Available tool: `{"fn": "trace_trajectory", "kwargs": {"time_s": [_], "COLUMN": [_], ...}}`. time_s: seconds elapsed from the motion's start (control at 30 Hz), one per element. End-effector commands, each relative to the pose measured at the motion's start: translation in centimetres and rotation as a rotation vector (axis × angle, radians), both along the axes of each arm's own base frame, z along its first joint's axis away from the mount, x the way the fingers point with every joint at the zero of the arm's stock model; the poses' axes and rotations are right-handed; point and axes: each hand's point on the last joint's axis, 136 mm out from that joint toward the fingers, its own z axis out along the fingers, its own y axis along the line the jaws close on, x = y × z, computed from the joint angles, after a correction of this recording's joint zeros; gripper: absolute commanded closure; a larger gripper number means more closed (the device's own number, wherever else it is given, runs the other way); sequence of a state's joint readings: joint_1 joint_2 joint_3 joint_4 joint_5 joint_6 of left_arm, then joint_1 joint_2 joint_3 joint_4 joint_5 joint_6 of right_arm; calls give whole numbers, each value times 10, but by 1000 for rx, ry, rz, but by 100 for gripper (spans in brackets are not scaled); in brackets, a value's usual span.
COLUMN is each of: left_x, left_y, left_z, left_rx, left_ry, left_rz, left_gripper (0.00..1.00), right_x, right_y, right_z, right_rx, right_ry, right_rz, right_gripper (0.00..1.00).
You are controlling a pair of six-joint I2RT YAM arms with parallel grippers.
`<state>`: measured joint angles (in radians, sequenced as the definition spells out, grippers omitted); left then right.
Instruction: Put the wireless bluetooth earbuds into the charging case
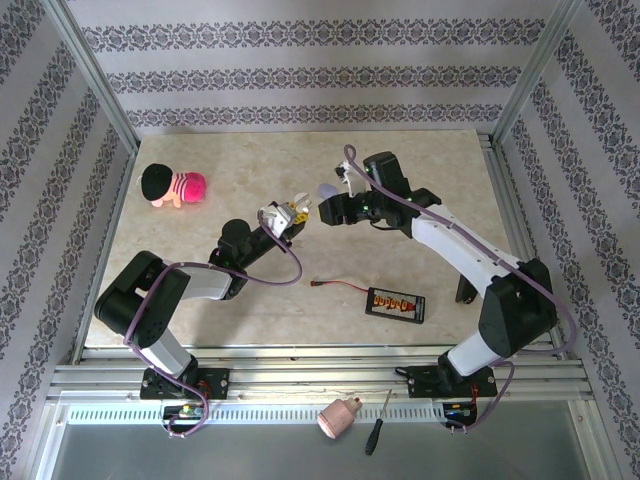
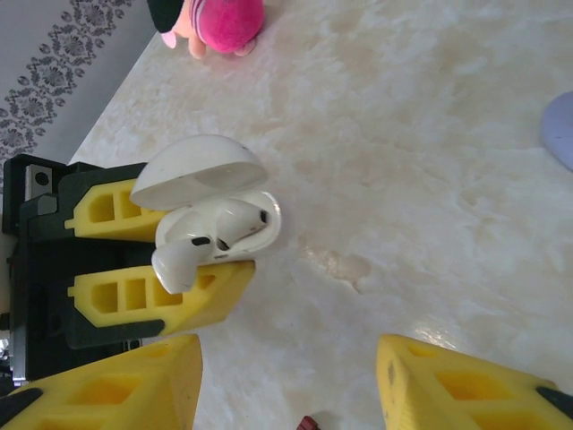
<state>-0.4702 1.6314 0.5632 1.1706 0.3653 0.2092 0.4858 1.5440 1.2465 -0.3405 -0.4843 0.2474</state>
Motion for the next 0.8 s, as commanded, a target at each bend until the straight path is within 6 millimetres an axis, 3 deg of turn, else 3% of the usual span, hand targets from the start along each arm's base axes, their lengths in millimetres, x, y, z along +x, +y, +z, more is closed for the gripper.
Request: {"fn": "trace_trajectory", "kwargs": {"time_s": [0.0,0.2,0.6,0.77], "left_x": [-3,-7,-2,-4], "left_y": [-6,-10,-10,-8], "left_z": [22,24,24,25], "left_rx": [-31,-40,-43,-49], "left_ry": [-45,-51,-48,-54], "left_rz": [-37,-70,-57,-54], "left_gripper": [89,90,89,89], "right_x": [3,12,-5,-8], "right_y": [-4,10,49,42], "right_z": [0,-2,-1,2], "right_rx": [2,4,-7,4], "right_ry": [2,17,12,6], "right_rz": [-25,-10,96,91], "right_gripper": [47,49,49,48]}}
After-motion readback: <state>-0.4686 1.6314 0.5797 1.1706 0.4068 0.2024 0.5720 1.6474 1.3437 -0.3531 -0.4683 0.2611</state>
